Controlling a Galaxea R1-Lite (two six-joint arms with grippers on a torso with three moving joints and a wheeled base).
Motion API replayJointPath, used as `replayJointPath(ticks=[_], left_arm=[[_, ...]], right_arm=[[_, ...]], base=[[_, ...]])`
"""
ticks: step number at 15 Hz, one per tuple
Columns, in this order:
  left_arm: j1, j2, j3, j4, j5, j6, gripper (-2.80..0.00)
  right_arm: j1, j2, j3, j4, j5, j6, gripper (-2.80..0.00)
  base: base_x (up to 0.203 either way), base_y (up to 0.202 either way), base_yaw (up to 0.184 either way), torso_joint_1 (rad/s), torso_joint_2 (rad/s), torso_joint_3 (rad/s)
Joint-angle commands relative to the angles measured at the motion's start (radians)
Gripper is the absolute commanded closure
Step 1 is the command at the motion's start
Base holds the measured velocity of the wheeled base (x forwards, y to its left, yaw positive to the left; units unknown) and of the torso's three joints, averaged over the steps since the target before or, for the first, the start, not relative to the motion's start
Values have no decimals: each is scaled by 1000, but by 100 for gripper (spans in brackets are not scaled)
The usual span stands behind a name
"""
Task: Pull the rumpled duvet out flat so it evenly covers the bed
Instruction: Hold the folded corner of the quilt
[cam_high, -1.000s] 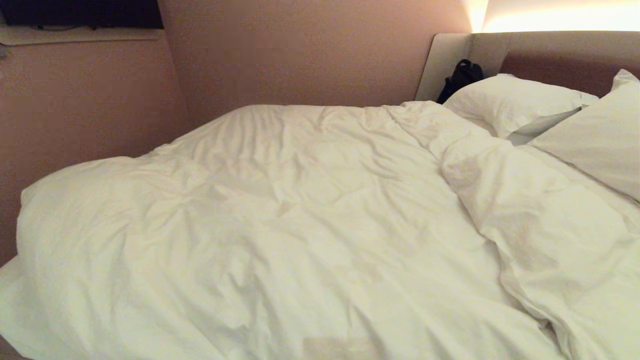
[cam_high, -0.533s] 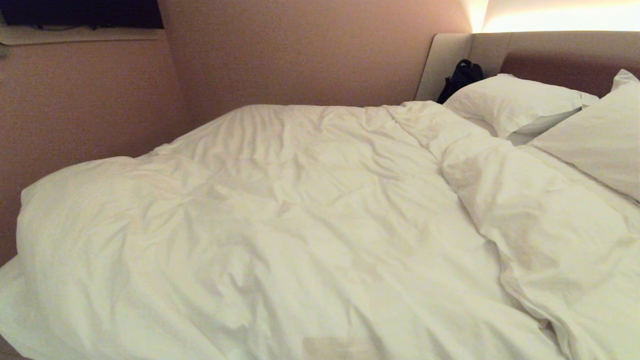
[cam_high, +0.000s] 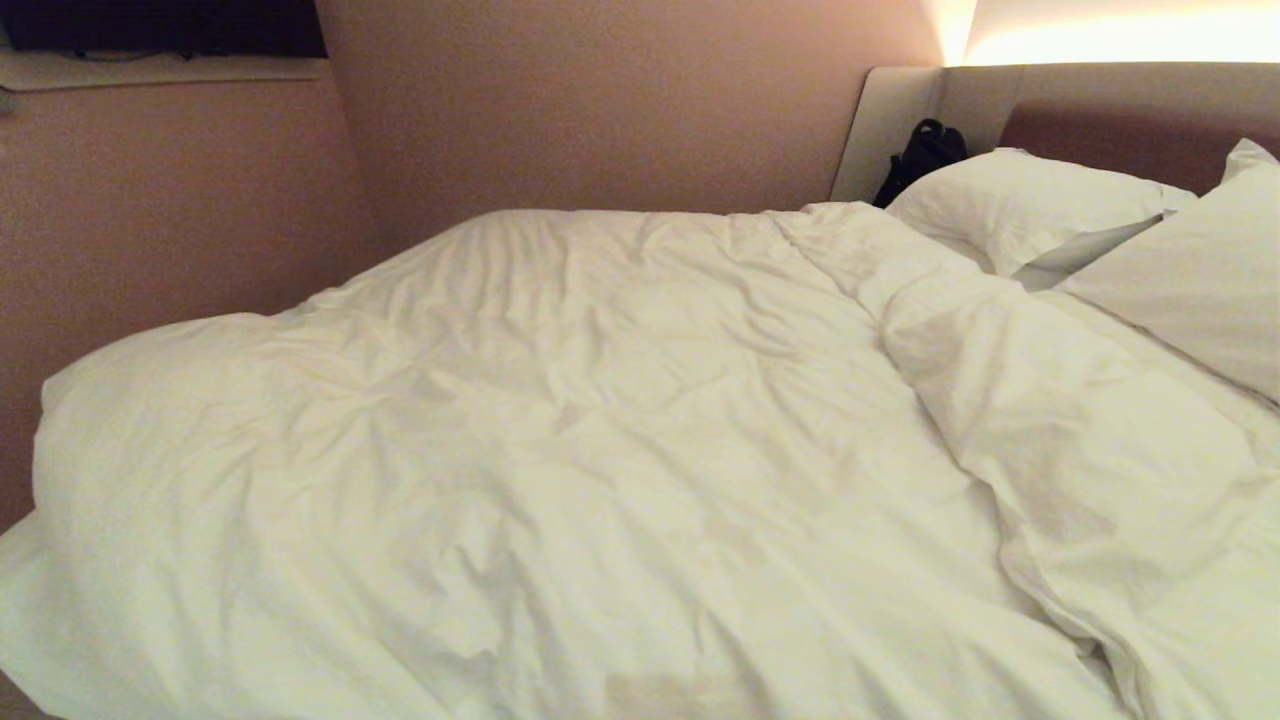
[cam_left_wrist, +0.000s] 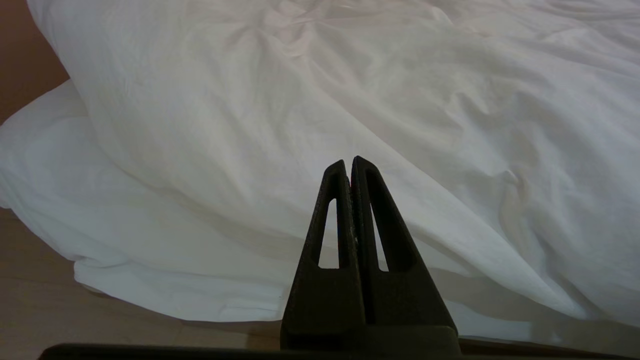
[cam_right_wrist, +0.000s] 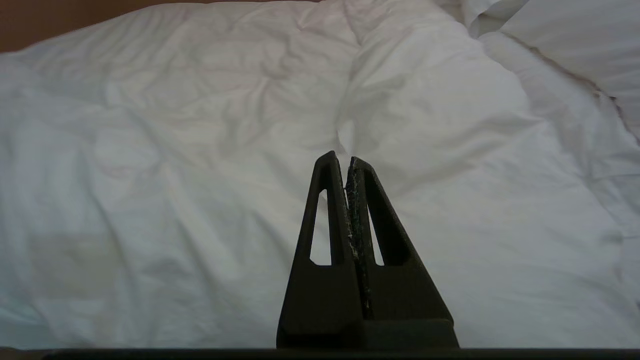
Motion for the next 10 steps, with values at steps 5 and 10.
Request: replayJointPath(ticks=[5,10], left_arm=[[0,0,0,-1,1,-1,0],[0,0,0,-1,1,-1,0]], right_arm=[[-3,-86,146,-210,-75,-28,0],[-3,-86,481,-676,-85,-109,0]], base=[[0,0,0,0,0,0],[0,0,0,0,0,0]])
